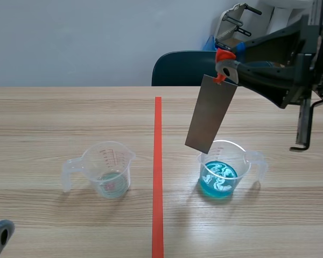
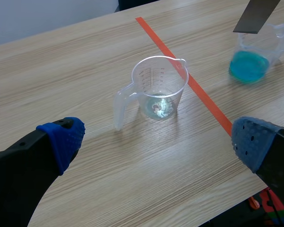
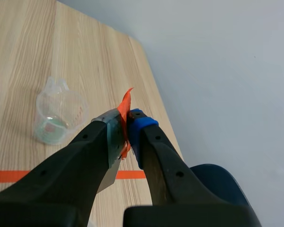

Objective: Do the redox reaction experiment

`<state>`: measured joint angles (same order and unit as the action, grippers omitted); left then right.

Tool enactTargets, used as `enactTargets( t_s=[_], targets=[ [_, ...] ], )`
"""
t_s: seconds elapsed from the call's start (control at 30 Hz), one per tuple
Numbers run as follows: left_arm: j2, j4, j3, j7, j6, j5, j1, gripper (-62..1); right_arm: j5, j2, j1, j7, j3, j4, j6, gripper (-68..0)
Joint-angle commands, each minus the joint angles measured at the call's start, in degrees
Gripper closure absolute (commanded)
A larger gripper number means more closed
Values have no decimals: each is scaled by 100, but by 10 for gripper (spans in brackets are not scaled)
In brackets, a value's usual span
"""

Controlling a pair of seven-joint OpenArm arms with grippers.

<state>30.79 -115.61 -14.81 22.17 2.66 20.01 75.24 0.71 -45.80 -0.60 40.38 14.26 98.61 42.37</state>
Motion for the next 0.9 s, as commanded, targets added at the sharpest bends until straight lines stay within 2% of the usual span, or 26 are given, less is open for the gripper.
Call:
enactTargets(
  t_s=[0.0, 0.2, 0.57, 0.87],
  targets=[
    [-28, -61, 0, 94, 7, 35, -4, -623, 103, 76, -278, -61, 61, 66, 35, -8],
    [-28, -61, 0, 94, 7, 35, -4, -623, 105, 568, -817, -684, 640, 66, 35, -8],
    [-28, -61, 0, 96, 7, 35, -4, -623, 111, 1478, -1646, -1530, 1565, 66, 35, -8],
    [-28, -61, 0, 98, 7, 35, -4, -623, 151, 2061, -2037, -2124, 2214, 57, 35, -8]
  ],
)
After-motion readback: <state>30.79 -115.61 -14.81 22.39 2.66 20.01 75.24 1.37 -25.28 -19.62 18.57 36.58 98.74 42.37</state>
